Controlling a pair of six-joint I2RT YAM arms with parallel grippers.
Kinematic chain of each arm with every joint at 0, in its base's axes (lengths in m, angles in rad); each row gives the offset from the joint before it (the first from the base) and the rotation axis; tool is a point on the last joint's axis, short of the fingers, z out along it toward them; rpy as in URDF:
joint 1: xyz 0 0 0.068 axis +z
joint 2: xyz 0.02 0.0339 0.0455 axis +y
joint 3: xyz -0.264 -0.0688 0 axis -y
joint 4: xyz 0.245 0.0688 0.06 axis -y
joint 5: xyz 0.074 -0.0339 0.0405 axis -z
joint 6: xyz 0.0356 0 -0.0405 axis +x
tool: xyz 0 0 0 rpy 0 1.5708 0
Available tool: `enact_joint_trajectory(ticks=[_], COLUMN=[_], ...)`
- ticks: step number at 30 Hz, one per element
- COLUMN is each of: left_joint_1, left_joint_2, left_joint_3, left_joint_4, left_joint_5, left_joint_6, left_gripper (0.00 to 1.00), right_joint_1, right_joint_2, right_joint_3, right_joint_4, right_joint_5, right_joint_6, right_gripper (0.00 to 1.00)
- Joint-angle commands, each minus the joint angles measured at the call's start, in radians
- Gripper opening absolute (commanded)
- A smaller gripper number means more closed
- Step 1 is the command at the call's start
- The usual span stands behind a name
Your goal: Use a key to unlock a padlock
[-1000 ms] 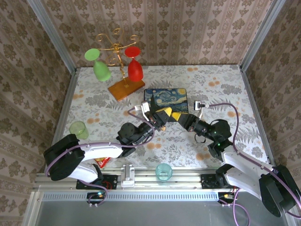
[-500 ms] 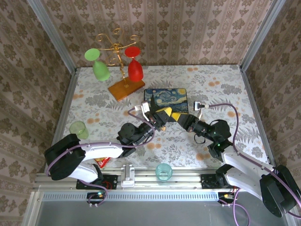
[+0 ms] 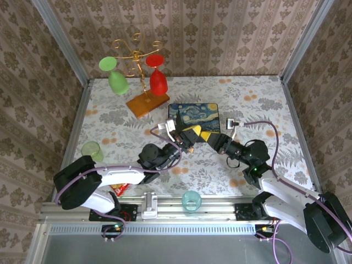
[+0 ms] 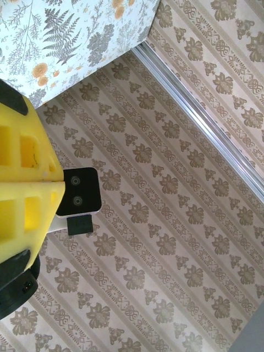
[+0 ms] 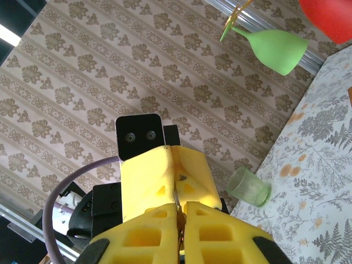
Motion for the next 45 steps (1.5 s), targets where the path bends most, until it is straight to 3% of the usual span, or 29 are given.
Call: enact_joint_trajectory(ticks=[1, 4, 5, 6, 8, 9, 10, 12, 15, 18, 22, 27, 33, 38, 45], left_joint_1=[0.003, 0.007, 0.009, 0.012, 0.014, 0.021, 0.028, 0.037, 0.055, 0.150, 0.268, 0.275, 0.283, 0.296, 0.286], left_joint_2=[0.023, 0.017, 0.014, 0.007, -0.017, -0.042, -0.079, -0.170, -0.280, -0.282, -0.201, -0.035, 0.191, 0.304, 0.365], left_joint_3=[-0.008, -0.020, -0.027, -0.038, -0.058, -0.060, -0.056, -0.023, 0.082, 0.127, 0.099, 0.138, 0.234, 0.253, 0.286], left_joint_4=[-0.012, -0.014, -0.017, -0.019, -0.042, -0.089, -0.166, -0.360, -0.782, -0.961, -0.974, -1.028, -0.994, -0.902, -0.897], left_joint_5=[-0.013, -0.025, -0.035, -0.051, -0.087, -0.102, -0.110, -0.119, -0.126, 0.058, 0.311, 0.354, 0.378, 0.367, 0.369], left_joint_6=[-0.001, -0.001, -0.001, 0.003, 0.019, 0.031, 0.049, 0.125, 0.266, 0.336, 0.373, 0.490, 0.502, 0.480, 0.496], left_gripper=[0.00, 0.00, 0.12, 0.36, 0.57, 0.89, 1.00, 1.00, 1.00, 1.00, 1.00, 0.97, 0.87, 0.84, 0.76], right_joint_1=[0.011, 0.011, 0.011, 0.011, 0.009, 0.007, 0.005, 0.004, -0.010, -0.031, -0.069, -0.122, -0.162, -0.171, -0.174], right_joint_2=[-0.006, -0.012, -0.018, -0.029, -0.062, -0.091, -0.123, -0.188, -0.261, -0.282, -0.258, -0.224, -0.214, -0.215, -0.225], right_joint_3=[0.000, -0.014, -0.019, -0.024, -0.031, -0.029, -0.020, 0.012, 0.048, 0.063, 0.060, 0.054, 0.035, 0.014, -0.019], right_joint_4=[0.093, 0.095, 0.089, 0.072, -0.001, -0.080, -0.187, -0.414, -0.693, -0.842, -0.934, -0.987, -0.990, -0.992, -0.975], right_joint_5=[-0.005, 0.006, 0.011, 0.015, 0.028, 0.039, 0.051, 0.071, 0.108, 0.126, 0.147, 0.141, 0.113, 0.096, 0.089], right_joint_6=[-0.017, -0.020, -0.023, -0.029, -0.061, -0.086, -0.122, -0.218, -0.335, -0.393, -0.421, -0.467, -0.486, -0.493, -0.483], right_gripper=[0.01, 0.00, 0.00, 0.00, 0.00, 0.00, 0.00, 0.00, 0.00, 0.00, 0.00, 0.00, 0.00, 0.00, 0.00])
